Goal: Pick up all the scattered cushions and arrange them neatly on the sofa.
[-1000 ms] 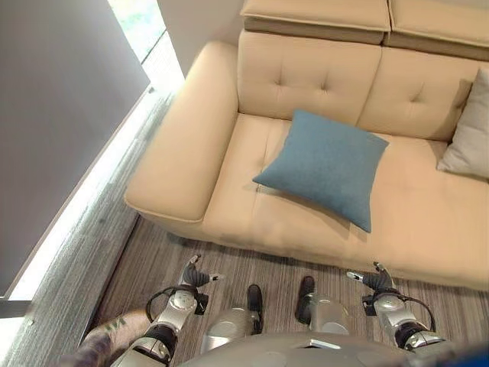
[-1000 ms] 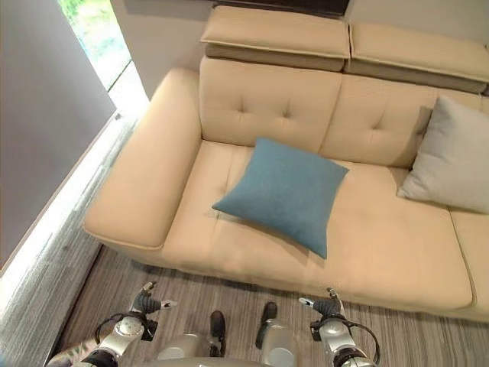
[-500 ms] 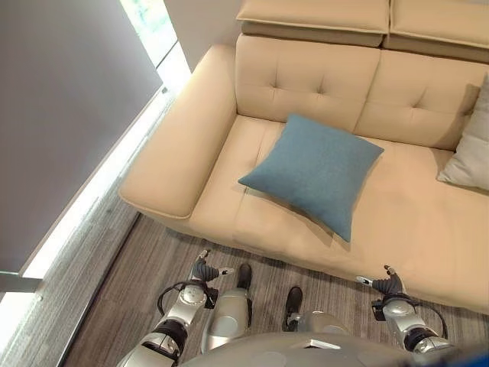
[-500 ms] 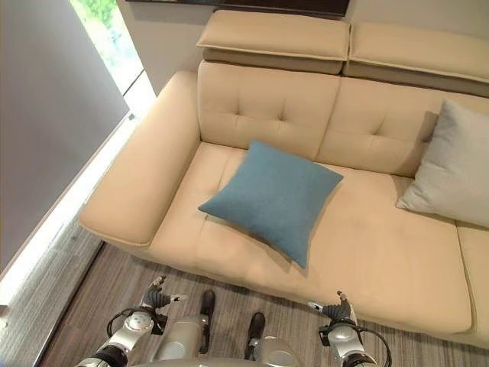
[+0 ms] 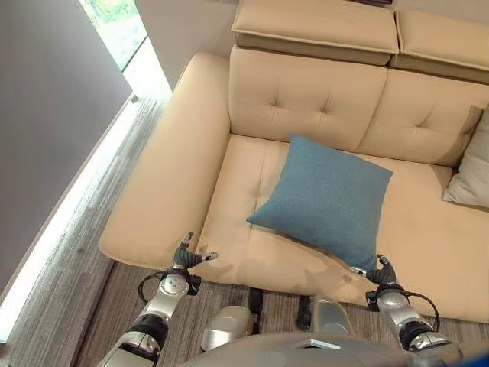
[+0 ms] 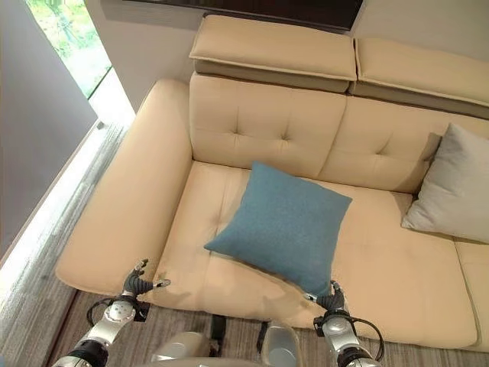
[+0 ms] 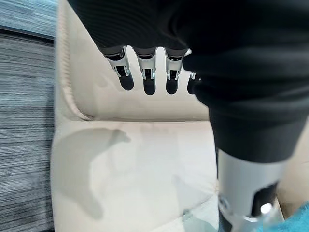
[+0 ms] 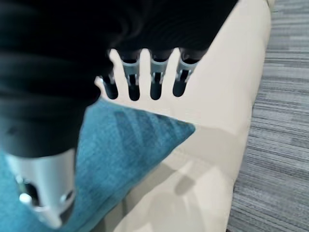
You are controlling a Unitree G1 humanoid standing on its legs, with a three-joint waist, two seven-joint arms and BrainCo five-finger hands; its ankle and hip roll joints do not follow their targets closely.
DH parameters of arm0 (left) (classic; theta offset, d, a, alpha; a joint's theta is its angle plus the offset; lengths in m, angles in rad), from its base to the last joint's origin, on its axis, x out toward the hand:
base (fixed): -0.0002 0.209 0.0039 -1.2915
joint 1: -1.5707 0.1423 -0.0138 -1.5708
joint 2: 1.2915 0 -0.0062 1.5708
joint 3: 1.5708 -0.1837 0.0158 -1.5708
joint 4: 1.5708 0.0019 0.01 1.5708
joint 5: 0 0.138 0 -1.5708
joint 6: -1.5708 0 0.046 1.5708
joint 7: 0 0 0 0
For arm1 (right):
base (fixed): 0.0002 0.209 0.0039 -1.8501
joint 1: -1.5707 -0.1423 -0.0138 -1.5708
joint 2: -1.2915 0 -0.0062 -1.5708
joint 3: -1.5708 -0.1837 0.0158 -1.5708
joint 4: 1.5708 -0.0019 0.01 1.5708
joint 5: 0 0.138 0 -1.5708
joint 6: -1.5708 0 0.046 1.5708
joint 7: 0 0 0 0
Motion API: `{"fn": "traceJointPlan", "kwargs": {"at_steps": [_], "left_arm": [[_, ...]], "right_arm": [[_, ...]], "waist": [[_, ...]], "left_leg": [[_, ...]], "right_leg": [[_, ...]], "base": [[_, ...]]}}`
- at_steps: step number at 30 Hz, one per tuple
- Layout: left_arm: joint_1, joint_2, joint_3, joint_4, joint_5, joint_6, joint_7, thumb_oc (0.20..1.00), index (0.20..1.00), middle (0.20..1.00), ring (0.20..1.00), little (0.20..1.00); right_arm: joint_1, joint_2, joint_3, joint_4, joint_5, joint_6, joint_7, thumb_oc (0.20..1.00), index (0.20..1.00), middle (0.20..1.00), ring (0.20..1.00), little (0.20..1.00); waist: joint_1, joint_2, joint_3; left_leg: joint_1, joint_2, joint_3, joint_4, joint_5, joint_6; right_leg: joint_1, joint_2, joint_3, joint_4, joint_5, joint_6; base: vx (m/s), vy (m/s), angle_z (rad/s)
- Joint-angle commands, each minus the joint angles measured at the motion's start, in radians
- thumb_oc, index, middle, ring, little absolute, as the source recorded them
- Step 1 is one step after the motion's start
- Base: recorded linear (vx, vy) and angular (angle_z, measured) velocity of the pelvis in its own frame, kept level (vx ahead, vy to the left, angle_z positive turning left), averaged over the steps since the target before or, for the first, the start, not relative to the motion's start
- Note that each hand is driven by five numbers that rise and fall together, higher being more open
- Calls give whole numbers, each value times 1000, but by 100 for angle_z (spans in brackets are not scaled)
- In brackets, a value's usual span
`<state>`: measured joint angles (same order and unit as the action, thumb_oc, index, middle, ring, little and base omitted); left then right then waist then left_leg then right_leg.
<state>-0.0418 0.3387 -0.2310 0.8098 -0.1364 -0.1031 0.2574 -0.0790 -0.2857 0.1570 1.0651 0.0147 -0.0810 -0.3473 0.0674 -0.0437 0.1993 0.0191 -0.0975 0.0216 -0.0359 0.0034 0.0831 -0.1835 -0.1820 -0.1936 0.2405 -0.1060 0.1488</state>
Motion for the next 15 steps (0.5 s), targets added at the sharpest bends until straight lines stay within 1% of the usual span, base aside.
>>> {"fn": "traceJointPlan", "kwargs": {"at_steps": [1, 3, 4, 8, 9, 12, 15], "left_arm": [[13, -3, 41, -131, -12, -67, 44, 1000, 1000, 1000, 1000, 1000], [22, -2, 46, -157, -11, -66, 40, 1000, 1000, 1000, 1000, 1000], [30, 0, 63, -190, -22, -63, 41, 1000, 1000, 1000, 1000, 1000], [25, 0, 74, -230, -35, -59, 46, 1000, 1000, 1000, 1000, 1000], [17, 2, 82, -258, -36, -57, 54, 1000, 1000, 1000, 1000, 1000], [-27, 11, 80, -274, -35, -55, 70, 1000, 1000, 1000, 1000, 1000], [-78, 20, 68, -263, -31, -52, 86, 1000, 1000, 1000, 1000, 1000]], "right_arm": [[23, -61, -17, -50, -24, -18, -27, 1000, 1000, 1000, 1000, 1000], [28, -64, -24, -66, -22, -20, -28, 1000, 1000, 1000, 1000, 1000], [44, -70, -52, -114, -3, -30, -29, 1000, 1000, 1000, 1000, 1000], [66, -67, -80, -176, 13, -35, -35, 1000, 1000, 1000, 1000, 1000], [80, -67, -98, -216, 19, -40, -44, 1000, 1000, 1000, 1000, 1000], [92, -62, -121, -277, 36, -47, -60, 1000, 1000, 1000, 1000, 1000], [86, -62, -120, -296, 52, -48, -64, 1000, 1000, 1000, 1000, 1000]], "waist": [[0, -13, -29], [-3, -13, -34], [-15, -10, -56], [-26, -4, -69], [-34, 2, -76], [-53, 13, -82], [-69, 24, -81]], "left_leg": [[-77, 36, -49, 100, -99, -52], [-70, 38, -47, 85, -95, -55], [-42, 48, -45, 41, -82, -63], [-9, 57, -46, -5, -68, -70], [7, 61, -45, -24, -64, -74], [29, 66, -36, -49, -61, -81], [31, 71, -21, -51, -66, -83]], "right_leg": [[109, 32, -11, -184, 129, 9], [122, 35, -15, -205, 133, 8], [156, 49, -11, -249, 137, 4], [191, 58, -13, -291, 140, 2], [205, 61, -13, -307, 140, 2], [222, 64, -9, -328, 140, 3], [215, 64, -1, -328, 138, 8]], "base": [[50, -60, 11], [62, -46, -1], [75, -30, -10], [77, -21, -4], [102, 3, -2], [86, 37, 1], [41, 52, -7]]}}
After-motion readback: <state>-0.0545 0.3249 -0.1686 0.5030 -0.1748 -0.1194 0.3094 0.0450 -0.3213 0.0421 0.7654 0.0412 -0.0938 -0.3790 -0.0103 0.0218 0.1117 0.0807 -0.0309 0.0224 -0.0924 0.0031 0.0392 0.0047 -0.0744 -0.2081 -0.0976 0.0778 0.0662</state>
